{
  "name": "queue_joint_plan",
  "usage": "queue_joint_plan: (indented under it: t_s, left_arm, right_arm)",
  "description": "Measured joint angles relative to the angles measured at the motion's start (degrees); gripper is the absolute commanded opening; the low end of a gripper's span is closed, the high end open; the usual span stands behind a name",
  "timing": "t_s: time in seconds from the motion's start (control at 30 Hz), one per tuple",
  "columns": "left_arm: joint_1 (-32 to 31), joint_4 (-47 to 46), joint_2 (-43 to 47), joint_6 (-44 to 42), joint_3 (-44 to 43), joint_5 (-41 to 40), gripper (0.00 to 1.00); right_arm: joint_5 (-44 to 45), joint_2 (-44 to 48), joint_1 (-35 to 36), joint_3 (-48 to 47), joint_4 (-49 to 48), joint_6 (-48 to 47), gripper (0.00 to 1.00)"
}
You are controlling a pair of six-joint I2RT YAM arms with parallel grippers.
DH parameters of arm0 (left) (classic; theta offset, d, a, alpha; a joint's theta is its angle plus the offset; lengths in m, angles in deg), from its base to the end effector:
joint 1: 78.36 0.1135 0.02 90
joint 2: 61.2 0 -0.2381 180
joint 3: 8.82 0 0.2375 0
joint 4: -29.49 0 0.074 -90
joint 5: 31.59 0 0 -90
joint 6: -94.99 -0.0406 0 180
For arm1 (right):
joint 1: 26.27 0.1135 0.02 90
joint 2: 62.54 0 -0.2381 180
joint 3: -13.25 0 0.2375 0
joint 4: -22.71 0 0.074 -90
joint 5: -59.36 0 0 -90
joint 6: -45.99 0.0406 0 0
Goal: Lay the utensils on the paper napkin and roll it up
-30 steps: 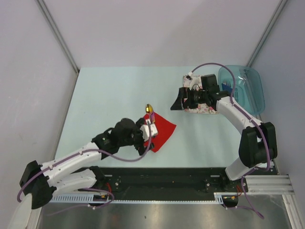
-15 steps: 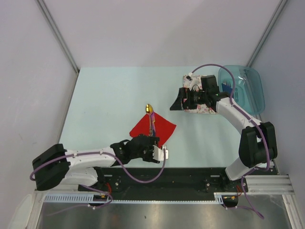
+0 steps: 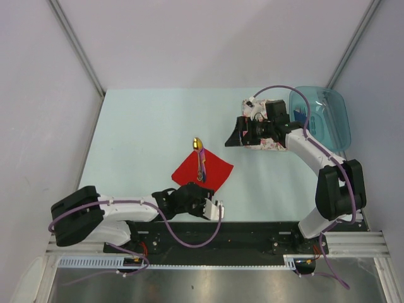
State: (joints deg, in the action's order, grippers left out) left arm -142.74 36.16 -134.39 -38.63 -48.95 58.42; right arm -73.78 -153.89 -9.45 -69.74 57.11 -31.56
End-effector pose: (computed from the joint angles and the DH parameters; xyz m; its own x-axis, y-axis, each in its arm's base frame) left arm 0.1030 -0.2149 0.1386 0.4220 0.7154 -0.5568 0.8435 -0.0847 0.5305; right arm 0.3142 0.1240 0.2466 -0.7837 -0.0726 -0.6169 -0.5353 0.5825 0.6116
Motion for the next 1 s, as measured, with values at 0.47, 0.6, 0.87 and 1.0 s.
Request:
queue_joint_plan:
  t_s: [0.47,0.6,0.87,1.0]
  left_arm:
    - [-0.2,1.4,-3.2,-1.4,-0.5,-1.8,0.17]
    - [-0.2,1.9,-3.2,-1.1,-0.8,-2.5,0.00]
    - [2.4,5.3,-2.8,0.7,-4.6,-0.8,0.00]
    - [5.2,7.5,-2.8,1.6,-7.6,1.3,0.00]
  right_arm:
    - [-0.1,-1.2,-1.1,-0.6,0.2,0.0,1.00]
    - [-0.1,-1.2,-1.2,-0.6,0.2,0.1,1.00]
    - [-1.0,-1.9,-1.2,-0.6,0.1,0.9,1.00]
    - [-1.6,-3.1,-1.2,-0.6,0.1,1.1,1.00]
